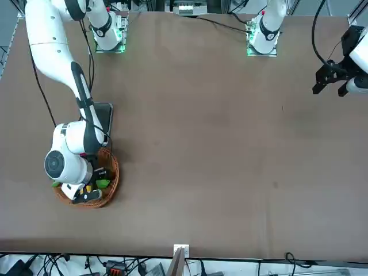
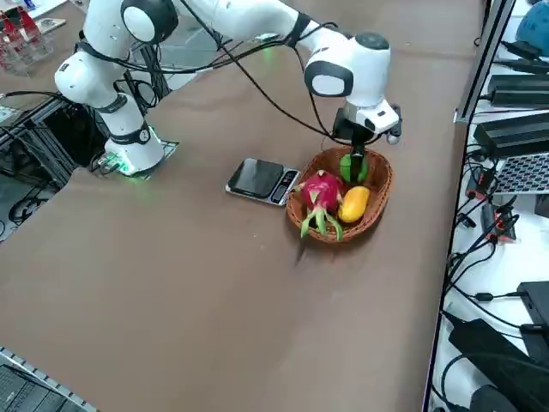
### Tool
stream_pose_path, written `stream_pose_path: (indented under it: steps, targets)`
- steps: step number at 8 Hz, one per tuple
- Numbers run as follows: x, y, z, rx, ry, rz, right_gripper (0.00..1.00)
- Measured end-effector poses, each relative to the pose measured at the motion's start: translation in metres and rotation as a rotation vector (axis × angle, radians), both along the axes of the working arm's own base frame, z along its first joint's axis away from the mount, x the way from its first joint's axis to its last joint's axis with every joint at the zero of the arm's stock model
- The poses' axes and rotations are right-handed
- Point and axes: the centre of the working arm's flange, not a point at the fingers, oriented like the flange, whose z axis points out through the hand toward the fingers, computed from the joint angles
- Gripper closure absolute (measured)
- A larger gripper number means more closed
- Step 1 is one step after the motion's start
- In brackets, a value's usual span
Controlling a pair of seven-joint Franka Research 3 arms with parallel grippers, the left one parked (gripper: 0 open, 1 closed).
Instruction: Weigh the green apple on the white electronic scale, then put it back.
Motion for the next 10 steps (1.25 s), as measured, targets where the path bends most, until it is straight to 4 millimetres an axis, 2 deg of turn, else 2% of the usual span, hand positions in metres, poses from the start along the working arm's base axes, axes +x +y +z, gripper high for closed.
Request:
stream_pose_path:
  steps: [1,2,4,5,7,9,10]
  targets:
    - [0.003,0.000,0.024,0.003,-0.021,0.000,0.00]
    - [0.003,0.001,0.062,0.005,-0.037,-0.003,0.00]
    - [-0.013,-0.001,0.158,0.010,-0.058,-0.021,0.00]
    - [-0.026,-0.003,0.205,0.012,-0.065,-0.034,0.00]
    - [-0.061,-0.008,0.279,0.010,-0.047,-0.058,0.00]
    - [-0.099,-0.010,0.335,0.010,-0.034,-0.108,0.00]
    - [-0.117,-0.011,0.354,0.010,-0.033,-0.118,0.00]
